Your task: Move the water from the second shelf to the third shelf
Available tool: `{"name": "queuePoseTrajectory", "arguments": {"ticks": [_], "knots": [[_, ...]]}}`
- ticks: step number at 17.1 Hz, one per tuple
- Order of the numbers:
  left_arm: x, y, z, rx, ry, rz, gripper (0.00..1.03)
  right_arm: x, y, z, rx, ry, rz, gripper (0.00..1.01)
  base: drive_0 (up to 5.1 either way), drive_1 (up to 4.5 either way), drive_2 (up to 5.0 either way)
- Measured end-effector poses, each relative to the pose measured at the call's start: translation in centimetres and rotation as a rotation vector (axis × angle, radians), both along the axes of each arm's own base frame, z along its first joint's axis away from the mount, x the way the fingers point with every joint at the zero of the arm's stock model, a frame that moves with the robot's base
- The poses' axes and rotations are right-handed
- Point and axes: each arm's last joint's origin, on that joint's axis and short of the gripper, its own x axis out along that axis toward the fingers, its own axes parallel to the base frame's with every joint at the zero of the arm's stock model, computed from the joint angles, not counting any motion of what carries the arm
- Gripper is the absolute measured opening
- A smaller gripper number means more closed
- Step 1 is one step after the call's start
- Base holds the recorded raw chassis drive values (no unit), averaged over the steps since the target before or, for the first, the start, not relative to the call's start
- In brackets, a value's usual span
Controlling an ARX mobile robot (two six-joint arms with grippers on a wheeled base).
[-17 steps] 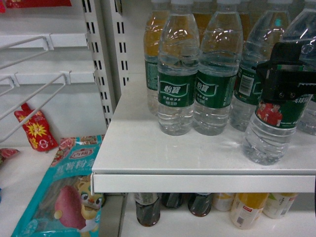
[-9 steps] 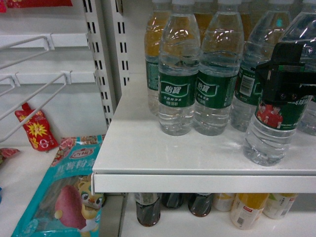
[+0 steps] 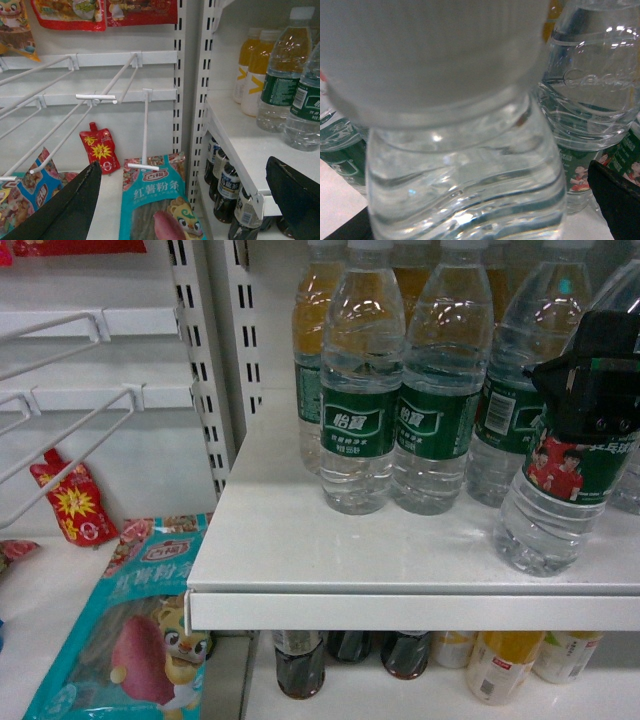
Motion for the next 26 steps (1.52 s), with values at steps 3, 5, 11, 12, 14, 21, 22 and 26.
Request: {"name": "queuePoseTrajectory", "arguments": {"ticks": [3, 5, 11, 12, 14, 21, 22, 26], "knots": [[0.0, 0.0, 0.0, 0.0, 0.0, 0.0, 0.98, -0.4, -0.2, 0.5, 0.006, 0.007, 0.025, 0.98, 0.0, 0.0, 0.0], [0.0, 0.0, 0.0, 0.0, 0.0, 0.0, 0.98, -0.8, -0.4, 0.9, 0.009, 0.009, 0.037, 0.98, 0.0, 0.0, 0.0], [0.0, 0.0, 0.0, 0.0, 0.0, 0.0, 0.98, -1.8, -1.8, 1.6, 0.011, 0.005, 0.028, 0.98, 0.0, 0.0, 0.0], [0.0, 0.0, 0.0, 0.0, 0.0, 0.0, 0.98, -1.9, -1.8, 1.6, 0.012, 0.01, 0.034, 0.98, 0.0, 0.0, 0.0], [0.0, 0.0, 0.0, 0.0, 0.0, 0.0, 0.98, -2.1, -1.8, 1.7, 0.014, 0.019, 0.045, 0.98, 0.0, 0.0, 0.0], [0.0, 0.0, 0.0, 0.0, 0.0, 0.0, 0.98, -3.9, -1.9, 3.2, 0.021, 0.009, 0.074, 0.98, 0.0, 0.0, 0.0], [0.0, 0.0, 0.0, 0.0, 0.0, 0.0, 0.98, -4.1, -1.9, 3.5, 0.023, 0.004, 0.078, 0.98, 0.0, 0.0, 0.0], [0.0, 0.0, 0.0, 0.0, 0.0, 0.0, 0.98, -5.5, -2.2, 5.2, 0.031, -0.054, 0.096, 0.98, 0.0, 0.0, 0.0]]}}
